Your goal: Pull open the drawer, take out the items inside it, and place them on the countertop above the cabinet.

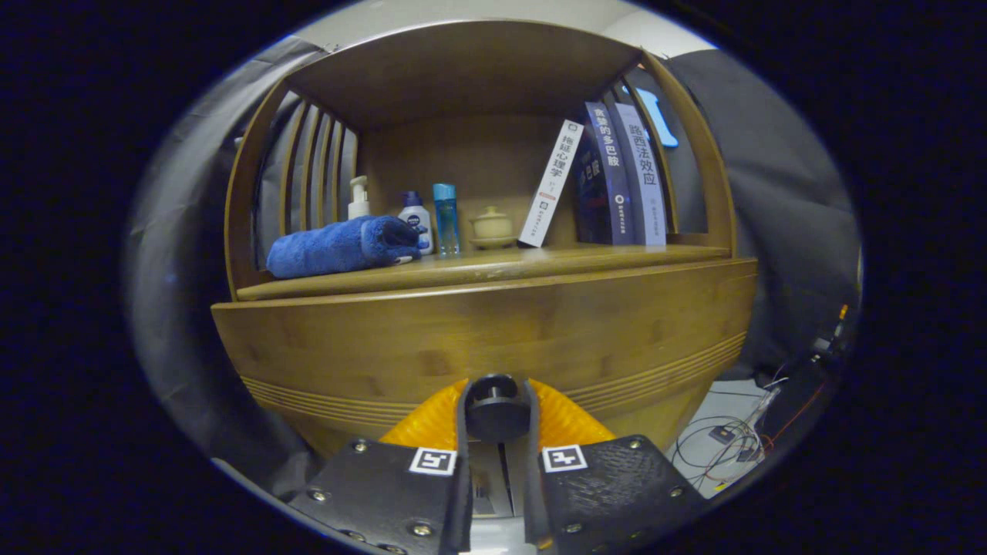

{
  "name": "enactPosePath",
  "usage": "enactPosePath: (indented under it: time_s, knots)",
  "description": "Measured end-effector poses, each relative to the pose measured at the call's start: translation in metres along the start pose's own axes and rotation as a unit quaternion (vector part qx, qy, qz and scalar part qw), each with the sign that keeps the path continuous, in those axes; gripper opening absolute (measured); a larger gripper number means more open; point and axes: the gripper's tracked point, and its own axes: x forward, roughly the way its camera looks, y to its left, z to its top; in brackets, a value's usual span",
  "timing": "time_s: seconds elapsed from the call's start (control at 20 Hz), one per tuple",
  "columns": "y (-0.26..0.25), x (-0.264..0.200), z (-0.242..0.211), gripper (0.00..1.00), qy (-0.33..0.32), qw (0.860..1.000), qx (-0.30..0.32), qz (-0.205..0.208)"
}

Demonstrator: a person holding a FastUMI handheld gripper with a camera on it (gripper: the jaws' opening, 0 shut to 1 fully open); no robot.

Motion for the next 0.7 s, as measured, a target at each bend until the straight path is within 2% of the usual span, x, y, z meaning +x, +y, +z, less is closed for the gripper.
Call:
enactPosePath:
  time_s: [0.5,0.7]
  knots:
    - [-0.006,-0.085,-0.015,0.26,0.029,0.999,-0.020,-0.006]
    - [-0.006,-0.114,-0.027,0.27,0.051,0.999,0.005,-0.008]
